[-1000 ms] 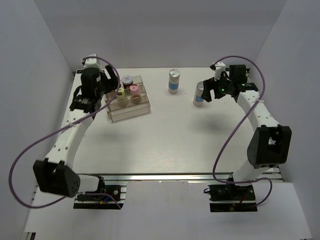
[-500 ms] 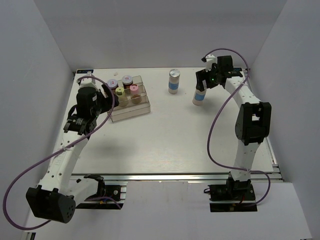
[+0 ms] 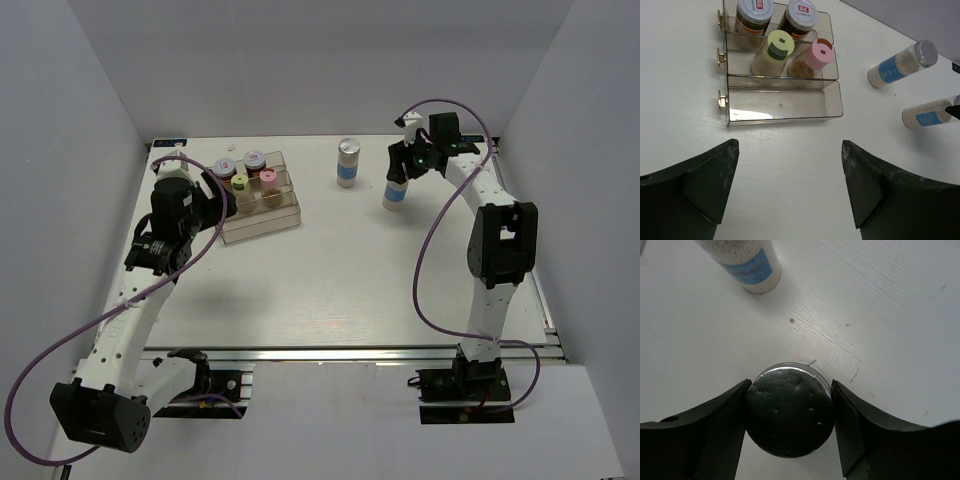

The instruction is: Organize the condiment bottles

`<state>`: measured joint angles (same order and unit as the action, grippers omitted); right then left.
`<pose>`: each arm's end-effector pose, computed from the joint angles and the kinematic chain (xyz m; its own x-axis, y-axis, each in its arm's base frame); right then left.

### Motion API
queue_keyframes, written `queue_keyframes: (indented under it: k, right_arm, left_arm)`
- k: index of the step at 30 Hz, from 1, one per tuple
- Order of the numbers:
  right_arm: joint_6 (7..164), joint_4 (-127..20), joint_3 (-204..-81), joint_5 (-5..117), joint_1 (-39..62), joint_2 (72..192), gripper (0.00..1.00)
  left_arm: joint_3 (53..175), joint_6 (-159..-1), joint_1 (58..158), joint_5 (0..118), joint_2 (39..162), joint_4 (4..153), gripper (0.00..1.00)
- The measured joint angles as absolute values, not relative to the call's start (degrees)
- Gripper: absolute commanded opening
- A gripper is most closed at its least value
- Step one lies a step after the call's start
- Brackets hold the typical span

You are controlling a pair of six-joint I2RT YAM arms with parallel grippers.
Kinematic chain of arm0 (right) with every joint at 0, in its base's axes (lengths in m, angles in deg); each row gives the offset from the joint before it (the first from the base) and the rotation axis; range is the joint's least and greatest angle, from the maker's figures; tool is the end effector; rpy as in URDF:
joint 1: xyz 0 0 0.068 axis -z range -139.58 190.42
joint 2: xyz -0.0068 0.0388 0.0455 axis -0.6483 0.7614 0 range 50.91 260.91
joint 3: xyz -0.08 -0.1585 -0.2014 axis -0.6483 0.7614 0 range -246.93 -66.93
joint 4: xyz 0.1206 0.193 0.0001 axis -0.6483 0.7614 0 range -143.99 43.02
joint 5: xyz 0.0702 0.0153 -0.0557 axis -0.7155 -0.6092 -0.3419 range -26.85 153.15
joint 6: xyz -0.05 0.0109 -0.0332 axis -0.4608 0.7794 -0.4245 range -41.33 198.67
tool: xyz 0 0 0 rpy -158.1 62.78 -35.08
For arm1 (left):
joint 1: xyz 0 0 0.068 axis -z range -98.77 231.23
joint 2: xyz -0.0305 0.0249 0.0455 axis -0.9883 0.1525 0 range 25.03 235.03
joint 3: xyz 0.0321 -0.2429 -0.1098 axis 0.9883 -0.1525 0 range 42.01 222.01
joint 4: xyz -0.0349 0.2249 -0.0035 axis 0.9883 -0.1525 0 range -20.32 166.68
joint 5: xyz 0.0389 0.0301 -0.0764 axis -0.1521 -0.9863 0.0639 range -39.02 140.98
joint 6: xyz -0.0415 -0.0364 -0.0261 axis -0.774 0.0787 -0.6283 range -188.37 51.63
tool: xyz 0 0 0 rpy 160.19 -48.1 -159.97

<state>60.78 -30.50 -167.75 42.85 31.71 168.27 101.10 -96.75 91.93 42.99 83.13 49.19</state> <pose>0.4381 0.0831 0.2670 -0.4806 -0.3651 -0.7973 -0.5803 0.8141 -0.0230 0.1947 -0.0302 0.3442 -0.4151 -0.4007 -0.8168 -0.1541 0.9158 -0.3709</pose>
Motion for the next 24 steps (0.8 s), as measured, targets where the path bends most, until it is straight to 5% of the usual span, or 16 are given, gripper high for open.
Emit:
queue_keyframes:
  k: [5, 16, 24]
  right_arm:
    - [55.9, -27.1, -167.6, 36.0, 31.3, 167.0, 0.00]
    - [48.0, -18.9, -172.0, 26.7, 10.1, 159.6, 0.00]
    - [56.5, -23.3, -189.3, 29.0, 2.3, 168.9, 0.00]
  left_arm:
    - [101.0, -96.8, 91.9, 43.1, 83.3, 49.3, 0.93]
    - [100.9, -96.7, 91.9, 43.6, 83.2, 49.7, 0.93]
    - [99.1, -97.1, 91.9, 43.6, 77.7, 49.5, 0.93]
